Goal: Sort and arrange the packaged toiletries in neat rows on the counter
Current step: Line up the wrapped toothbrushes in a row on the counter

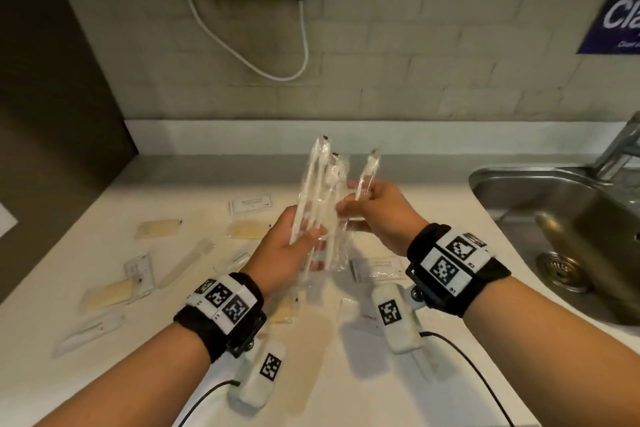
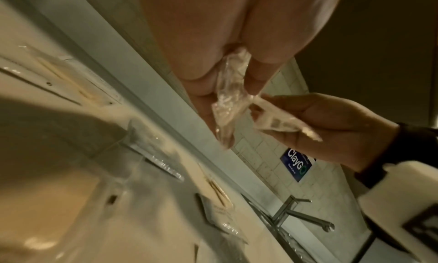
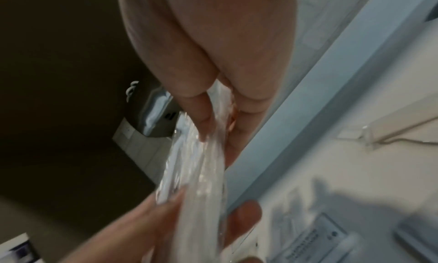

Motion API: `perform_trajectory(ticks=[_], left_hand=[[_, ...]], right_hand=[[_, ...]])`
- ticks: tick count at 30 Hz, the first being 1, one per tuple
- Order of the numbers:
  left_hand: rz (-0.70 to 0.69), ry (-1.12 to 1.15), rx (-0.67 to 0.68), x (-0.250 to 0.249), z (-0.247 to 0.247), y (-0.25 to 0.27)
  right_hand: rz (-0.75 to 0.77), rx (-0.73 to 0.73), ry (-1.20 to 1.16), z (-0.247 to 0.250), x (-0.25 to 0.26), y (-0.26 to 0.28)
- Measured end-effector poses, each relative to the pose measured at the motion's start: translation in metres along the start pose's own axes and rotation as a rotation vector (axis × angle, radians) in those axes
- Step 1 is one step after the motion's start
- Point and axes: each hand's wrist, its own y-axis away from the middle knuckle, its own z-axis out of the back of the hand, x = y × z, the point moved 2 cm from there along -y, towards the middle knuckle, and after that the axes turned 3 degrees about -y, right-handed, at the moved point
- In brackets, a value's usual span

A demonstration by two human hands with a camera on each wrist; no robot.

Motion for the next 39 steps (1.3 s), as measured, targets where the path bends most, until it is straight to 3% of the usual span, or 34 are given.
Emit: perform_trajectory(ticks=[9, 19, 22, 24, 27, 31, 34, 37, 39], left_hand=[[-0.138, -0.093, -0.18, -0.016, 0.032, 0.005], [-0.099, -0.129, -0.418, -0.006, 0.171, 0.039], [-0.087, -0.176, -0.485, -0.013, 0.228, 0.047], [-0.076, -0.205, -0.513, -0.016, 0.262, 0.049], [-0.049, -0.251, -0.543, -0.015, 0.302, 0.047], [-0.039, -0.27, -0.541, -0.004, 0.329, 0.039], [-0.002, -0.22, -0.53, 0.009, 0.339, 0.037], [0.038, -0.175, -0.469, 0.018, 0.341, 0.038], [0.043, -0.144, -0.445, 0.022, 0.341, 0.037]], right_hand=[[0.053, 0.186, -0.065, -0.06, 0.007, -0.034], [0.049, 0.545, 0.226, -0.18, 0.012, -0.068], [0.012, 0.537, 0.437, -0.218, 0.004, -0.092], [0.096, 0.555, 0.714, -0.252, -0.004, -0.102], [0.216, 0.684, 1.134, -0.31, -0.022, -0.113], [0.191, 0.803, 1.502, -0.361, -0.057, -0.122], [0.228, 0.811, 1.642, -0.362, -0.065, -0.114], [0.266, 0.825, 1.636, -0.341, -0.067, -0.101], [0.202, 0.859, 1.676, -0.317, -0.071, -0.091]])
